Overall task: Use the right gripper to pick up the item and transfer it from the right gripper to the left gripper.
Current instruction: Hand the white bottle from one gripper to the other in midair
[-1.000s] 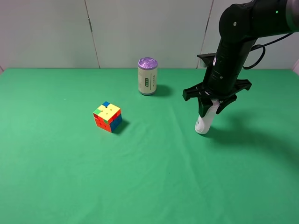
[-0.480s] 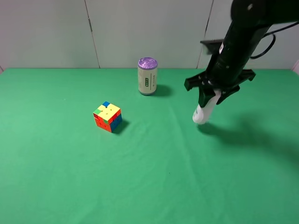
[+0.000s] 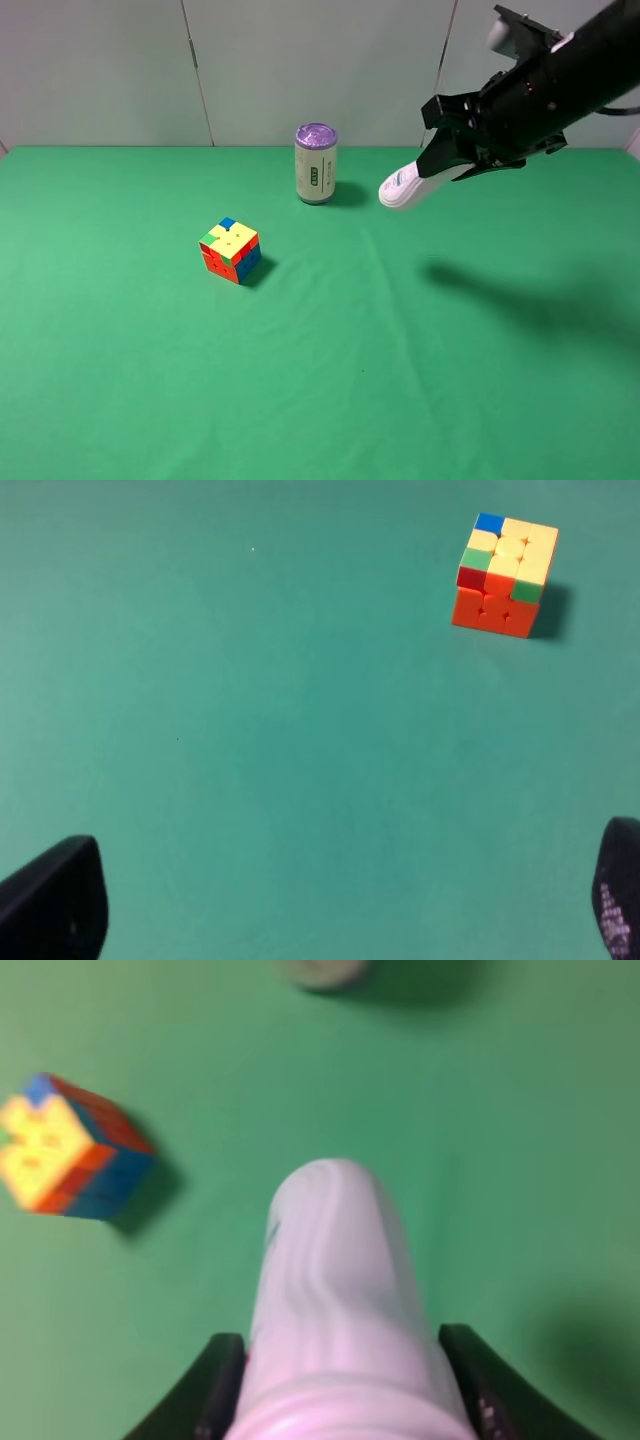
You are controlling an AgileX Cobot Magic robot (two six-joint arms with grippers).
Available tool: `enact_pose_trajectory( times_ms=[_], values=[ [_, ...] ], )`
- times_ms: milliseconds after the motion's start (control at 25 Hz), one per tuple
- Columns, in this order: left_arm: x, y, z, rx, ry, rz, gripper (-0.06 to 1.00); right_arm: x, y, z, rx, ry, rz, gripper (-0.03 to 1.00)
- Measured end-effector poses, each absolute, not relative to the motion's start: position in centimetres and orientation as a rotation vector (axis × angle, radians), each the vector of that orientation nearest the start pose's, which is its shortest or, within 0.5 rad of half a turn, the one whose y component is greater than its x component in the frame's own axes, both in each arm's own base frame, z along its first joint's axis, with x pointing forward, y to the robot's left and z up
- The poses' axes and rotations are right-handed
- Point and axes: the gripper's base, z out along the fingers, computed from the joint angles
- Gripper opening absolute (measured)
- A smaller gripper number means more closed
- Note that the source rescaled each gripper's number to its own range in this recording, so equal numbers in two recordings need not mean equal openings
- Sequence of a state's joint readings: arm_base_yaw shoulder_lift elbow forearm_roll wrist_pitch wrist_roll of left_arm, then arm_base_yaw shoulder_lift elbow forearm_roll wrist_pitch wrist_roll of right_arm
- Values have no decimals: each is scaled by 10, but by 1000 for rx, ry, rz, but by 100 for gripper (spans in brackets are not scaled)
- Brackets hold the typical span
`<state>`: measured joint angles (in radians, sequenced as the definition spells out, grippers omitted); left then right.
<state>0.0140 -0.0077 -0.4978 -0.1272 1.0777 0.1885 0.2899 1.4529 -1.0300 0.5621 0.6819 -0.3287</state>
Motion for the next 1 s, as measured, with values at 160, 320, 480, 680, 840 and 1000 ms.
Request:
enact_pose_trajectory(
  times_ms=[160,320,480,680,840,1000],
  values=[
    [-7,-10,276,186,2041,-26,100,266,118,269,-334,2440,742,1],
    [-7,-10,276,186,2041,-26,100,262,124,265,-354,2376,857,1],
    [-7,-10,276,186,2041,-28,100,259,130,270,-450,2309,943,1],
    [-7,-10,276,186,2041,-28,100,253,133,270,-544,2303,994,1],
    [-7,-10,276,186,2041,-27,100,253,134,271,-533,2296,1010,1],
    [-7,-10,276,191,2040,-23,100,252,136,270,-537,2304,1057,1]
  ],
)
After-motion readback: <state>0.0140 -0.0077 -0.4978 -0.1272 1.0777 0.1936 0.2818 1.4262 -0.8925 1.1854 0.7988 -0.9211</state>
